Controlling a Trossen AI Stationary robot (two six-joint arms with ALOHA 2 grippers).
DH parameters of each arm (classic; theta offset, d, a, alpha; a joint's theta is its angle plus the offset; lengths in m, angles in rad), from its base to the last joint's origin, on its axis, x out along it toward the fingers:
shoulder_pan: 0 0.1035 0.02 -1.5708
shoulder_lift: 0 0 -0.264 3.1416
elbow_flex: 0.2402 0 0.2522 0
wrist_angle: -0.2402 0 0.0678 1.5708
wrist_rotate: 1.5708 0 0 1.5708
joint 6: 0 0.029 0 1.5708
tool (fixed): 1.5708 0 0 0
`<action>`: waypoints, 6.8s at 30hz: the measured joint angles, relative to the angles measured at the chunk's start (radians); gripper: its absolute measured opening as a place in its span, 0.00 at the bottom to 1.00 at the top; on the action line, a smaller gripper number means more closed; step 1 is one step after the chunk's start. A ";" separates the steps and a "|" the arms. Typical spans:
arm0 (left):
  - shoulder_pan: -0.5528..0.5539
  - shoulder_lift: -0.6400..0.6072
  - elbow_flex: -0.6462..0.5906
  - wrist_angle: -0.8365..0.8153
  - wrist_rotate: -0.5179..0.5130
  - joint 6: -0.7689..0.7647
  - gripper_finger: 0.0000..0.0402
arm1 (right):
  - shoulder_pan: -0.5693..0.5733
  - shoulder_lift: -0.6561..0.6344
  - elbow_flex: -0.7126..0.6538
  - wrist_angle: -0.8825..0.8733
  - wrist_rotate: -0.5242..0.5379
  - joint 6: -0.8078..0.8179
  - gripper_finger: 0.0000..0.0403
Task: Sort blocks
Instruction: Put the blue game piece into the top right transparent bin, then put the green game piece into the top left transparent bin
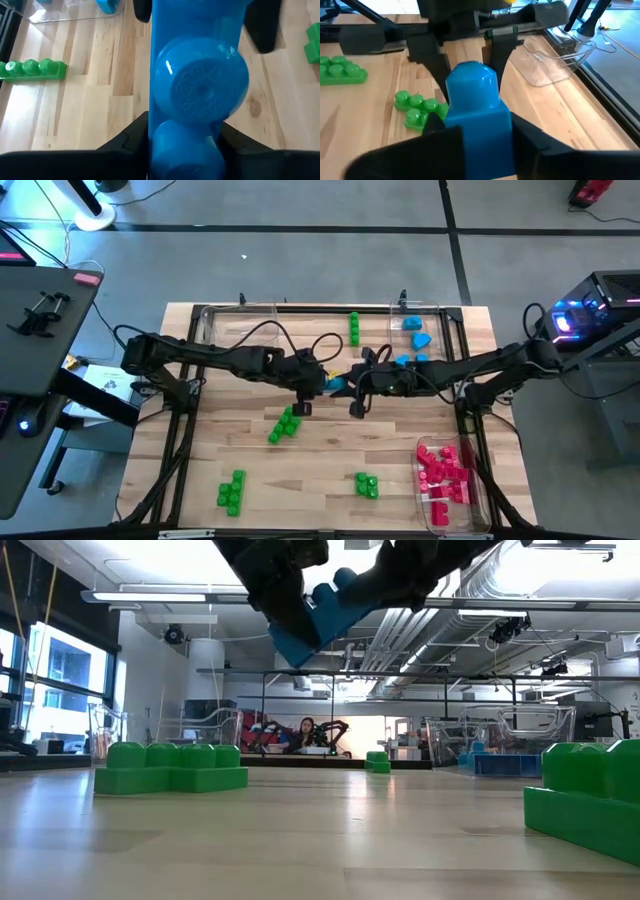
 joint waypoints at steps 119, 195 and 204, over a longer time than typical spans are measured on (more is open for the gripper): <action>-0.026 -0.918 -0.549 0.901 -0.045 -0.434 0.42 | -0.421 0.489 0.674 -0.280 -0.366 0.546 0.01; -0.253 -0.195 -0.506 0.016 0.117 -1.087 0.42 | -0.117 -0.199 -0.180 -0.523 -0.228 0.706 0.63; -0.309 -0.109 -0.421 -0.014 0.013 -1.266 0.42 | -0.065 -0.271 -0.262 -0.501 -0.181 0.777 0.63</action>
